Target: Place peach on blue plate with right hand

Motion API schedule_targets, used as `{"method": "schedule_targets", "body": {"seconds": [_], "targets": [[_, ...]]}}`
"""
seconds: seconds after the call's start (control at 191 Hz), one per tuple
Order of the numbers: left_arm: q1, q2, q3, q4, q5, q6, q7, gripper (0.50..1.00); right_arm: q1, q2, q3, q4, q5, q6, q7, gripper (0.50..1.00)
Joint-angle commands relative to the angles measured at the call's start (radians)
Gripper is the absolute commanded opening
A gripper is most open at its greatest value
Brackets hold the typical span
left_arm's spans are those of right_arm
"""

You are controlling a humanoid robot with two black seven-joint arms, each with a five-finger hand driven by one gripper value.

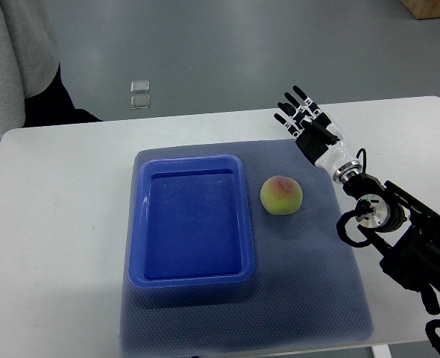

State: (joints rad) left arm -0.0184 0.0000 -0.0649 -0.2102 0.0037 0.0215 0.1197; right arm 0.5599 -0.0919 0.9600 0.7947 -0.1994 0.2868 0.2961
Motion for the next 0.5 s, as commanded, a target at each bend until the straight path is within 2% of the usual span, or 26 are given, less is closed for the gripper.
{"method": "schedule_targets", "body": {"seconds": [0.0, 0.497], "targets": [[0.000, 0.000, 0.000, 0.000, 0.001, 0.000, 0.000, 1.000, 0.000, 0.000, -0.001, 0.000, 0.000, 0.000, 0.000, 0.930], [0.000, 0.000, 0.000, -0.006, 0.001, 0.000, 0.000, 1.000, 0.018, -0.017, -0.006, 0.000, -0.021, -0.008, -0.008, 0.930]]}}
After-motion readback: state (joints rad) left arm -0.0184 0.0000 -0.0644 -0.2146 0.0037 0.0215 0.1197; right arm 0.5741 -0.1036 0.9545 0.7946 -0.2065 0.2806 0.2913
